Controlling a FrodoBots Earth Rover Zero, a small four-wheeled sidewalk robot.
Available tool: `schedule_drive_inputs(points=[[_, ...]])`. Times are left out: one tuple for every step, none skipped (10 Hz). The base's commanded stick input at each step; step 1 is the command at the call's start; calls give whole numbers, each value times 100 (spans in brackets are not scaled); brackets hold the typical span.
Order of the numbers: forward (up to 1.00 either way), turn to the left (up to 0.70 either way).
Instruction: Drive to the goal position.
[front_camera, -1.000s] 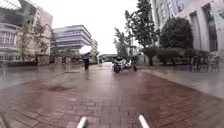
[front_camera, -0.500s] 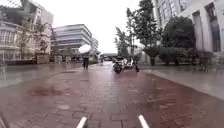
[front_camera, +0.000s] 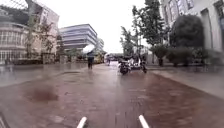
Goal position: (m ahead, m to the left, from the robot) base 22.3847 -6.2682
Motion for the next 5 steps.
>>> schedule_drive_inputs(points=[[70, 0], [70, 0], [70, 0], [70, 0], [70, 0]])
